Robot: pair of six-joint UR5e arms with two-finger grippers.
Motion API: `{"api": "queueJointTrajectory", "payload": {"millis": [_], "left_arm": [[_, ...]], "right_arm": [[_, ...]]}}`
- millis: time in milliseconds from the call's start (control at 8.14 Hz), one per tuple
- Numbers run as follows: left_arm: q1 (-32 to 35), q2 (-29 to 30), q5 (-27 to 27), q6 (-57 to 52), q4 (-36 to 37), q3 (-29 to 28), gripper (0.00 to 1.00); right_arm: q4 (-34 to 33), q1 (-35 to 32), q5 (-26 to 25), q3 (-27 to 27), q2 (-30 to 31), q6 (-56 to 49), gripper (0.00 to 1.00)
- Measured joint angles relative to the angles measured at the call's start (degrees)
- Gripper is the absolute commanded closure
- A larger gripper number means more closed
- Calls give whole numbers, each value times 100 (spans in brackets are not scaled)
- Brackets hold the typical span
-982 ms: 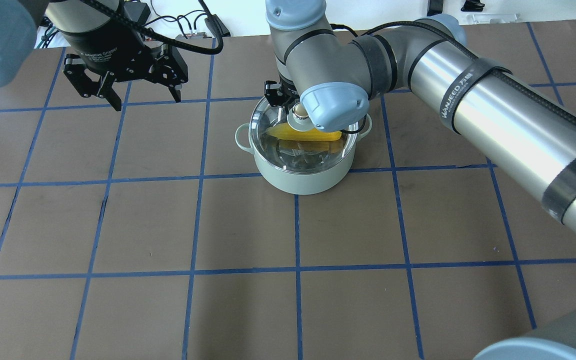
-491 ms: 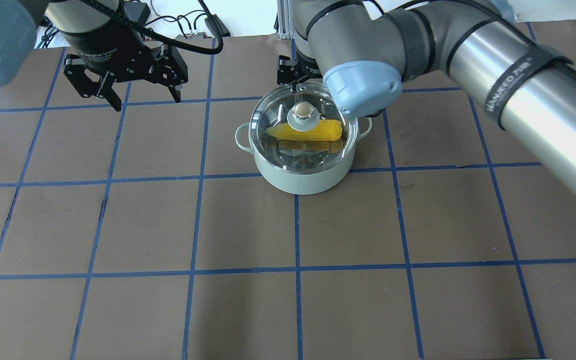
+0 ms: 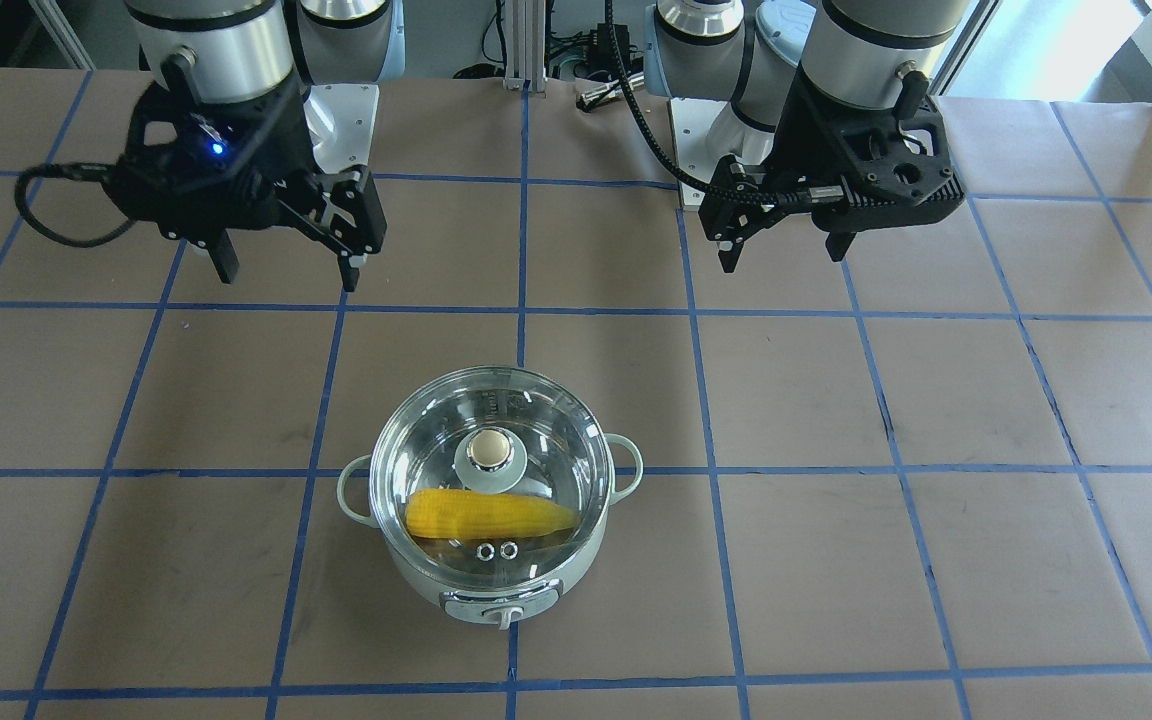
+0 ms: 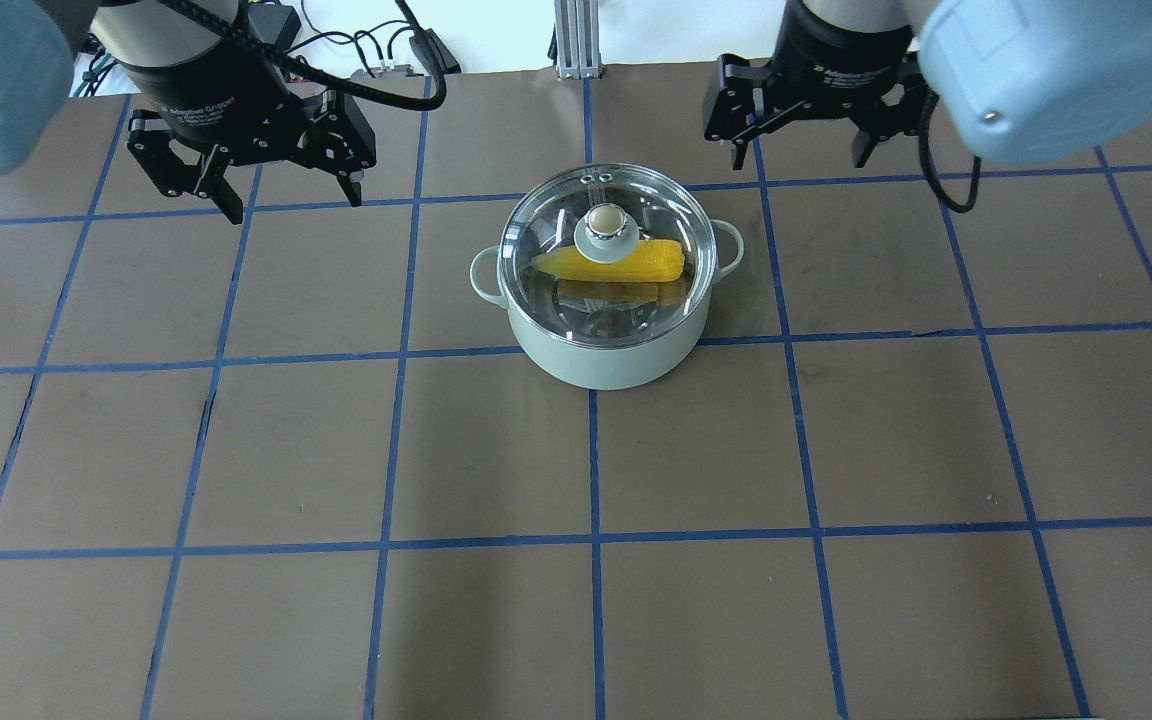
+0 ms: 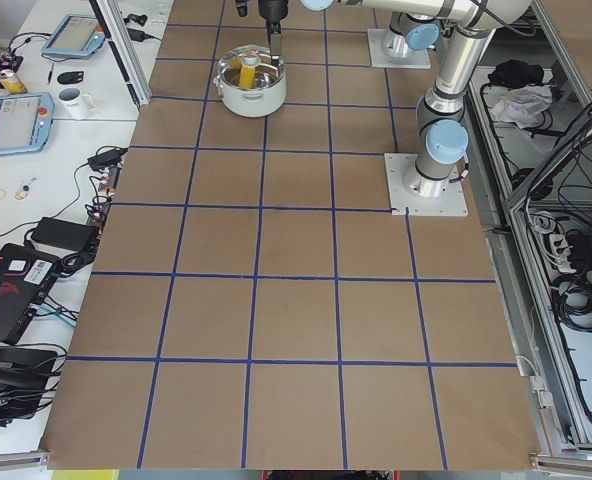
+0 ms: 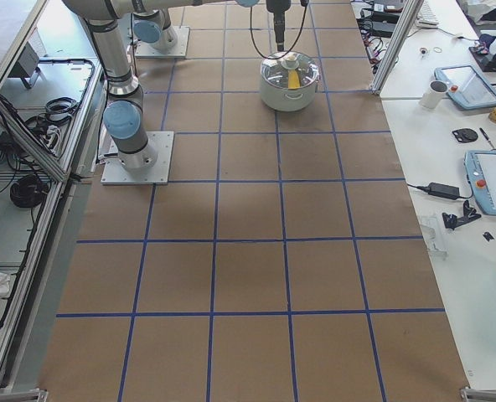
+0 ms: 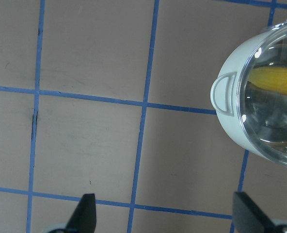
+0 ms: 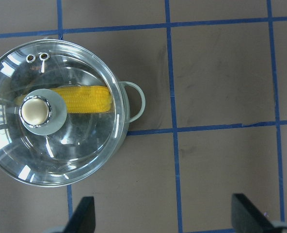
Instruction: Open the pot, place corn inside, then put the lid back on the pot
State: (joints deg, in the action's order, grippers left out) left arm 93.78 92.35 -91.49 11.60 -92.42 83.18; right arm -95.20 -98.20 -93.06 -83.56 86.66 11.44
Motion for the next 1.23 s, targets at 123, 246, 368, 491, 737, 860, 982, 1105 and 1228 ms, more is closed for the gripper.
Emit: {"api": "queueJointTrajectory", "payload": {"millis": [123, 246, 368, 491, 737, 860, 982, 1105, 1228], "left_arm": [[0, 10, 0, 0, 4, 0, 0], [0, 20, -4, -3, 5, -2, 0], [0, 24, -7, -3, 5, -3, 0], [0, 27, -8, -5, 8, -3, 0], [0, 28, -9, -4, 10, -4, 0], [0, 29, -9, -2, 11, -4, 0], [0, 31, -9, -1, 12, -4, 0], [0, 40, -9, 0, 13, -4, 0], [0, 48, -9, -3, 13, -4, 0]], "right_arm": [[167, 112, 9, -1, 173, -162, 0], [247, 163, 0, 0, 276, -247, 0], [290, 184, 4, 0, 347, -281, 0], [319, 196, 12, -1, 380, -294, 0], [337, 202, 33, -35, 412, -303, 0], [339, 204, 30, -51, 422, -306, 0], [339, 205, 26, -60, 422, -308, 0], [341, 205, 17, -67, 427, -308, 0], [344, 205, 7, -74, 428, -309, 0]]}}
